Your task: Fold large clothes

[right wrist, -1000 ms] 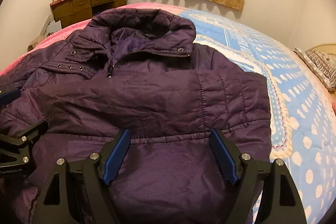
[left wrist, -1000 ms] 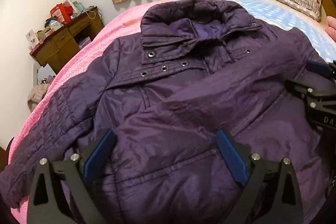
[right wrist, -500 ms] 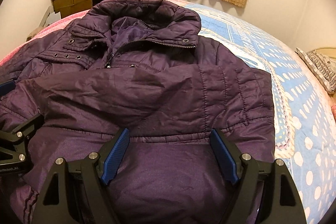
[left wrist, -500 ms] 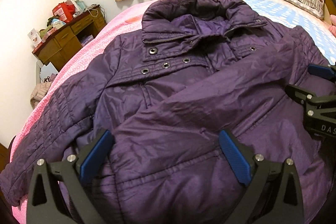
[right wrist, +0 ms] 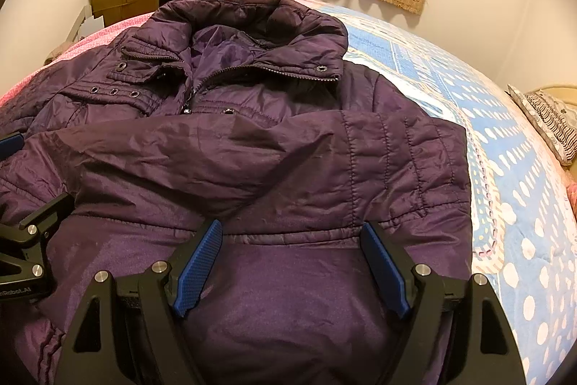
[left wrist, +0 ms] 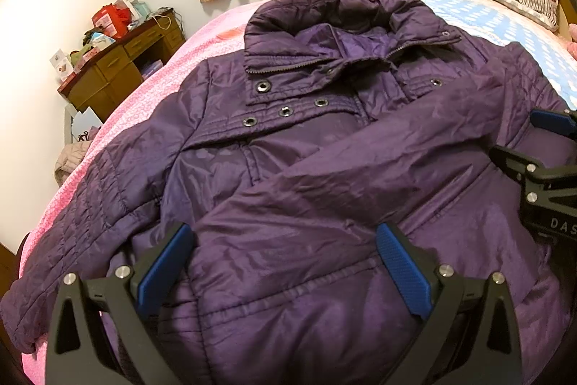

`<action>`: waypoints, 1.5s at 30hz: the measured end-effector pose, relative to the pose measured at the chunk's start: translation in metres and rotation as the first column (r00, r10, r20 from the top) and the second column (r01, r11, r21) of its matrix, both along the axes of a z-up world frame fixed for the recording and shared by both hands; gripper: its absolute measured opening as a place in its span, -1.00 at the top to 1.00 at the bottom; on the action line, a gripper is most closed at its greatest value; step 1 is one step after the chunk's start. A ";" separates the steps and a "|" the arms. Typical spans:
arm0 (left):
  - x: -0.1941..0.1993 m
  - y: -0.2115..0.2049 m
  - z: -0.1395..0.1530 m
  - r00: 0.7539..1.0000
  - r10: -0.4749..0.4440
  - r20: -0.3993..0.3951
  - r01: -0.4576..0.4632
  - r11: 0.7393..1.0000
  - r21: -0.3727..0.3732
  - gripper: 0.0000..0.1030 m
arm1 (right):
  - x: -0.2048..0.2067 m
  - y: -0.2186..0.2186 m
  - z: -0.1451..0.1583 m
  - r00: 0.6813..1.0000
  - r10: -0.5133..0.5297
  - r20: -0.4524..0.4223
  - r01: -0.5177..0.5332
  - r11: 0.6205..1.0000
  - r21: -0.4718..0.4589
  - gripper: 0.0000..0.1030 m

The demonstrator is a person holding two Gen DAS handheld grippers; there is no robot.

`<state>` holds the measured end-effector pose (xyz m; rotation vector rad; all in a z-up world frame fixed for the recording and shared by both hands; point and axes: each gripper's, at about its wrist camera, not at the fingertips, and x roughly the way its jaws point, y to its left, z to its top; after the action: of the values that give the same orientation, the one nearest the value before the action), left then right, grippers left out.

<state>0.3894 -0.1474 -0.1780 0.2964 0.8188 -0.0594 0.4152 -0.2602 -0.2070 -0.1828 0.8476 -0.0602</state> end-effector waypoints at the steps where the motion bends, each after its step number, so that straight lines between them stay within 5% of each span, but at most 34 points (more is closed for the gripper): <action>1: 0.000 0.000 0.000 1.000 0.002 -0.002 -0.002 1.000 -0.001 -1.00 | 0.000 0.000 0.000 1.000 0.000 -0.001 0.000 1.000 0.002 -0.54; 12: 0.003 0.003 -0.003 1.000 0.008 -0.011 -0.008 1.000 -0.017 -1.00 | 0.001 -0.008 0.002 1.000 0.009 -0.017 -0.008 0.997 0.078 -0.55; 16: 0.004 0.003 -0.003 1.000 0.008 -0.011 -0.009 1.000 -0.016 -1.00 | -0.009 -0.041 0.029 0.994 -0.060 0.095 0.035 0.967 0.252 -0.55; 22: 0.004 0.003 -0.003 1.000 0.009 -0.011 -0.009 1.000 -0.019 -1.00 | 0.017 -0.056 0.007 0.997 -0.078 -0.013 0.079 0.983 0.163 -0.62; 45: 0.004 0.003 -0.003 1.000 0.010 -0.012 -0.010 1.000 -0.023 -1.00 | 0.026 -0.046 -0.004 0.997 -0.060 -0.039 0.064 0.990 0.129 -0.85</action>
<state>0.3935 -0.1446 -0.1810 0.2702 0.8305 -0.0612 0.4414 -0.3064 -0.2110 -0.0348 0.8888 -0.0599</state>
